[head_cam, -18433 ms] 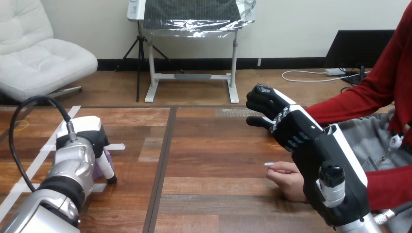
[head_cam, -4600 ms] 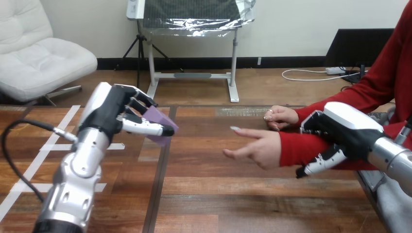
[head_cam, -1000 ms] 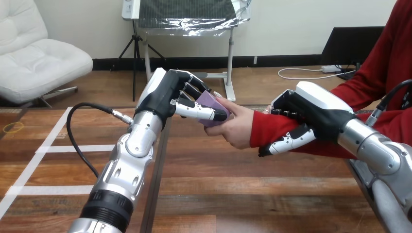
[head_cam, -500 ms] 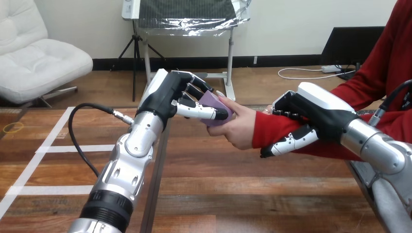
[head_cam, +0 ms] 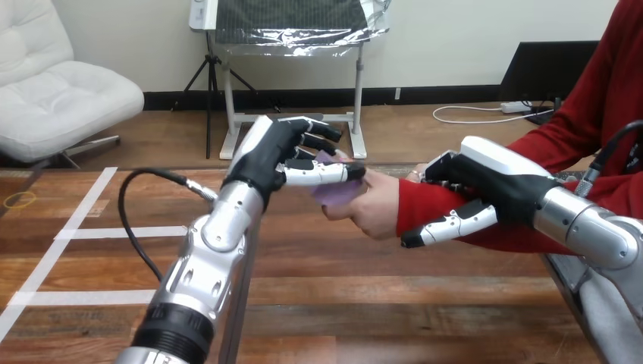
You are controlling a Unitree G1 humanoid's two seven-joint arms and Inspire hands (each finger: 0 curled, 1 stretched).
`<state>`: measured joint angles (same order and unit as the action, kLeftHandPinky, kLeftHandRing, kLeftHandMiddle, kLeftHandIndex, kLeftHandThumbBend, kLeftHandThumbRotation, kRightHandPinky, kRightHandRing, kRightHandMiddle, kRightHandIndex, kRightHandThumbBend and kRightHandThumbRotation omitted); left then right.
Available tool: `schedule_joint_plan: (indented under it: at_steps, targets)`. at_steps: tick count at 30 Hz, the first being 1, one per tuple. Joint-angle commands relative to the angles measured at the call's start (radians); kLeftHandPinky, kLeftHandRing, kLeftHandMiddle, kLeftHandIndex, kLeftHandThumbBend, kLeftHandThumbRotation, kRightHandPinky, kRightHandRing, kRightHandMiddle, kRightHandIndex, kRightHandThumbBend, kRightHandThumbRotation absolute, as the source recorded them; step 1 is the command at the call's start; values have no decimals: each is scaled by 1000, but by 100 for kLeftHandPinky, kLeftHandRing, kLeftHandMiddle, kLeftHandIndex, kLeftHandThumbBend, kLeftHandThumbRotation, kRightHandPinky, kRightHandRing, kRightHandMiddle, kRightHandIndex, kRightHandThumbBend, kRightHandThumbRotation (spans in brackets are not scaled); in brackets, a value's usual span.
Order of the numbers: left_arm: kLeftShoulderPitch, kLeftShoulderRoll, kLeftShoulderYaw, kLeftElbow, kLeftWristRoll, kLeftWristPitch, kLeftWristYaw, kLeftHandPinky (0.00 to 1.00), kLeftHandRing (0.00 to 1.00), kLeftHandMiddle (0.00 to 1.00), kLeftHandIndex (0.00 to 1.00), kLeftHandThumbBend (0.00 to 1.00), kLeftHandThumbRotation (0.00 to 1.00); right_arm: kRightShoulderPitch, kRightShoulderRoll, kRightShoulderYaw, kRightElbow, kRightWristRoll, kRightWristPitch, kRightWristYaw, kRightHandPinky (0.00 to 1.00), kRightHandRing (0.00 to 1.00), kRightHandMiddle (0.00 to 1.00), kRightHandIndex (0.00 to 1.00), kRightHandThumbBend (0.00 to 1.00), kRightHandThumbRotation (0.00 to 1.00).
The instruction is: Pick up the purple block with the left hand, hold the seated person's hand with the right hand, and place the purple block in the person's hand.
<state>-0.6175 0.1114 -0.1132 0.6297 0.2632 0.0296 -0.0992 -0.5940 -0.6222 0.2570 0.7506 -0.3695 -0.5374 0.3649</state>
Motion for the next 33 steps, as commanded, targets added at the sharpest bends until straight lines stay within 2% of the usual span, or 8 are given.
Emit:
schedule_joint_plan:
  at_steps: [1,9,13,19,23,33]
  targets:
    - [-11,28,9,-54,-16,-23,-4,73,78,78,75,78,76,-19,31,4,-75,19,-6,32,57,70,73,76,100,88]
    - [2,35,16,-64,-25,-20,-15,74,81,81,79,72,83,4,19,-10,-105,33,5,56,63,79,82,85,100,95]
    - [9,38,18,-66,-29,-20,-14,75,82,82,79,71,84,14,12,-11,-120,28,6,51,66,82,84,87,100,98]
    - [24,39,18,-76,-25,-13,-2,75,83,83,80,69,86,32,3,-12,-131,-11,-17,-11,69,84,86,88,100,100]
    - [35,45,13,-81,-14,-30,9,76,83,83,80,69,87,45,2,-15,-136,-32,-28,-54,69,83,86,88,100,100]
    - [58,61,-6,-110,18,-48,25,71,80,83,80,68,85,66,2,-24,-149,-44,-23,-99,70,84,87,89,100,100]
